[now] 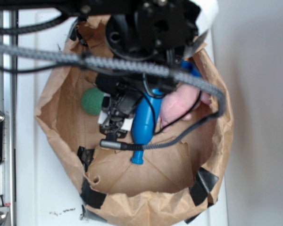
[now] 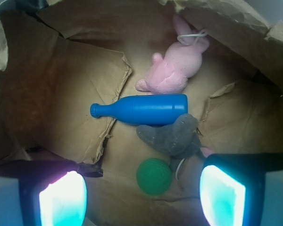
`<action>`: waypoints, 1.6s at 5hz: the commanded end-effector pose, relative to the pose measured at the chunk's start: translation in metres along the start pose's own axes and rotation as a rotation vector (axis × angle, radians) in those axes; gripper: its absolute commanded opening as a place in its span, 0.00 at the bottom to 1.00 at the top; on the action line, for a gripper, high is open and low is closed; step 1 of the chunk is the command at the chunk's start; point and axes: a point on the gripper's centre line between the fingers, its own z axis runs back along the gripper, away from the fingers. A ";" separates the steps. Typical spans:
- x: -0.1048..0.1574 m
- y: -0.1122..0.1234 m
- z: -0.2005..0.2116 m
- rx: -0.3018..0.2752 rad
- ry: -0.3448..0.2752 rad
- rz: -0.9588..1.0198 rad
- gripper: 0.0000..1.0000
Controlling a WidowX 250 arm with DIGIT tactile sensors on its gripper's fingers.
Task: Grab the gray animal.
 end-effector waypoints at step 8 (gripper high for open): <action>-0.001 0.021 -0.102 0.061 0.047 -0.073 0.00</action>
